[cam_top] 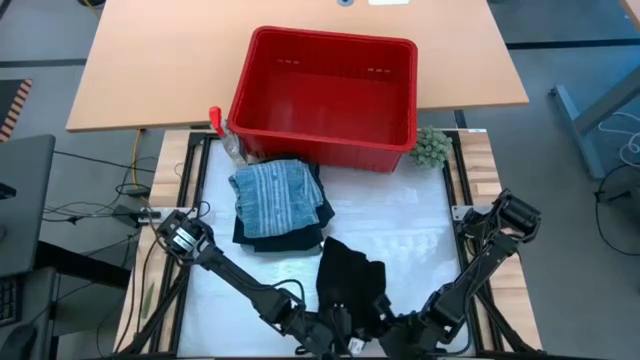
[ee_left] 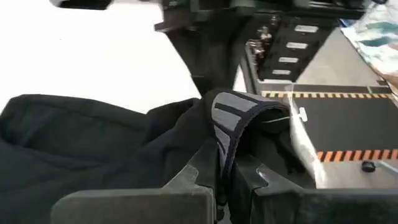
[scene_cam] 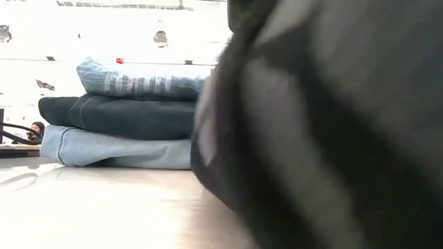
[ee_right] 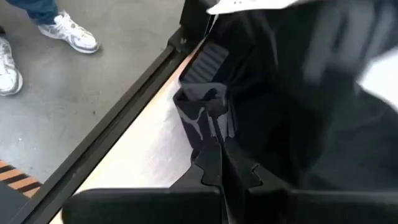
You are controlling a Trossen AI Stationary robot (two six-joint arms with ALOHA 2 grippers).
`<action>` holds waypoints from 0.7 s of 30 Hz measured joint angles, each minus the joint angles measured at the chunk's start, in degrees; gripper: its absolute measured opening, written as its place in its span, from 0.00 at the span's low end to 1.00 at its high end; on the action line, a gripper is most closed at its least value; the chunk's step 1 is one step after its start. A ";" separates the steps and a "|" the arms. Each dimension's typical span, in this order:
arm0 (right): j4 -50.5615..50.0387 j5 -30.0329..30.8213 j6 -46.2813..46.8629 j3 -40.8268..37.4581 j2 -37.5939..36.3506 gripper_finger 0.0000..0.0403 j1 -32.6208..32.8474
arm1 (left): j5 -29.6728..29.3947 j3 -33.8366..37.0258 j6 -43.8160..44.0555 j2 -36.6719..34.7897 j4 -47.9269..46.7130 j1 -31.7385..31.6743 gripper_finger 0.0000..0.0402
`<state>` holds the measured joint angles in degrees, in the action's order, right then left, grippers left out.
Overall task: Fold laundry
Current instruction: Fold the black boxer from the red laundry bin
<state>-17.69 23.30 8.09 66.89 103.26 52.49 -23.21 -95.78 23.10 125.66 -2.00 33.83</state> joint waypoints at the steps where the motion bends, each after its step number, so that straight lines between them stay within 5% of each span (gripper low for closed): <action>1: 0.09 0.09 -0.78 0.27 0.00 0.05 -0.28 | -0.06 0.01 0.10 0.01 0.04 -0.25 0.00; 21: -4.70 8.32 -2.70 5.90 0.02 0.05 -2.27 | 1.07 2.11 6.56 0.23 -1.35 -0.66 0.00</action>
<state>-22.39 31.62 5.39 72.79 103.28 50.22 -22.14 -93.67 29.65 125.89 -3.35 33.16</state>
